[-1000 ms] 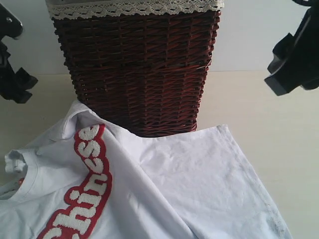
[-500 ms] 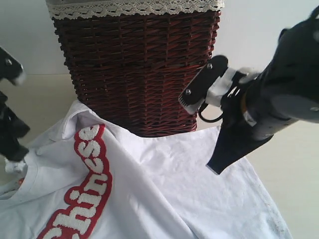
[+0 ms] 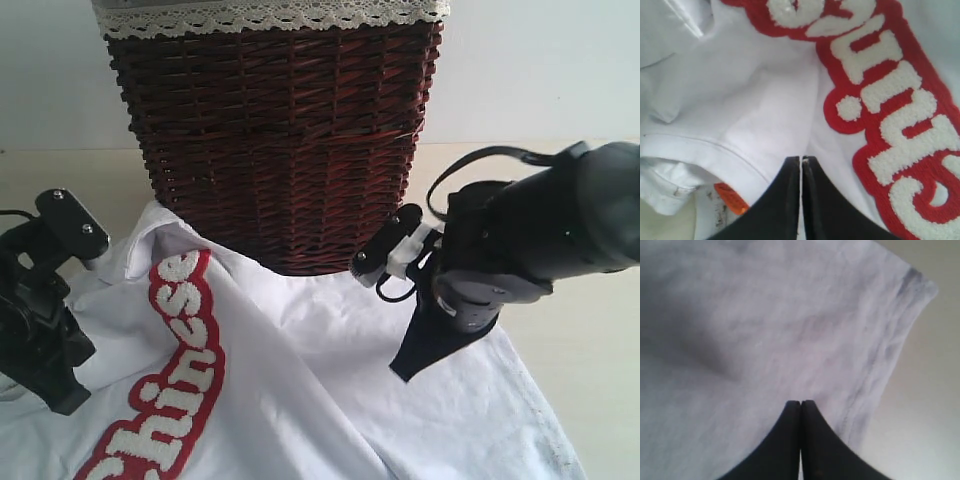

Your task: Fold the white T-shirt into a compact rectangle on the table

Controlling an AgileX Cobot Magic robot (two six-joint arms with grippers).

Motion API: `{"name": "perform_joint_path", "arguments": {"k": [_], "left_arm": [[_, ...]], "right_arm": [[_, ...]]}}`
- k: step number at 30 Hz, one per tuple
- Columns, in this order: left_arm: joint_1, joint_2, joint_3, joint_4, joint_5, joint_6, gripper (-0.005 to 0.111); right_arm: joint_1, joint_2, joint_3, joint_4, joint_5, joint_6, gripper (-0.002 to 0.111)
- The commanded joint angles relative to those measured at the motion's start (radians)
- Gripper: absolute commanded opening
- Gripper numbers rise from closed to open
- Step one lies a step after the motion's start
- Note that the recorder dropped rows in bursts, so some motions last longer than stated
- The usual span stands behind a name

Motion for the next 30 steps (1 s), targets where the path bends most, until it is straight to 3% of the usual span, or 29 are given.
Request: {"name": "perform_joint_path", "arguments": {"k": [1,12,19,27,30], "left_arm": [[-0.005,0.055,0.004,-0.015,-0.02,0.008,0.004],[-0.005,0.13,0.004,-0.03,-0.045,0.009,0.004],[-0.005,0.207,0.004,-0.086,0.097,0.062,0.004],[-0.005,0.165,-0.023,-0.038,0.035,0.059,0.004],[-0.003,0.131,-0.041,-0.038,0.003,0.055,0.004]], "right_arm": [[-0.025,0.088,0.002,-0.108,-0.018,0.149,0.0],[-0.204,0.179,-0.028,-0.204,0.063,0.298,0.0],[-0.308,0.179,-0.052,-0.22,0.104,0.312,0.0],[-0.316,0.06,-0.087,-0.162,0.064,0.31,0.0],[-0.313,-0.026,-0.087,-0.039,0.021,0.212,0.0]]}}
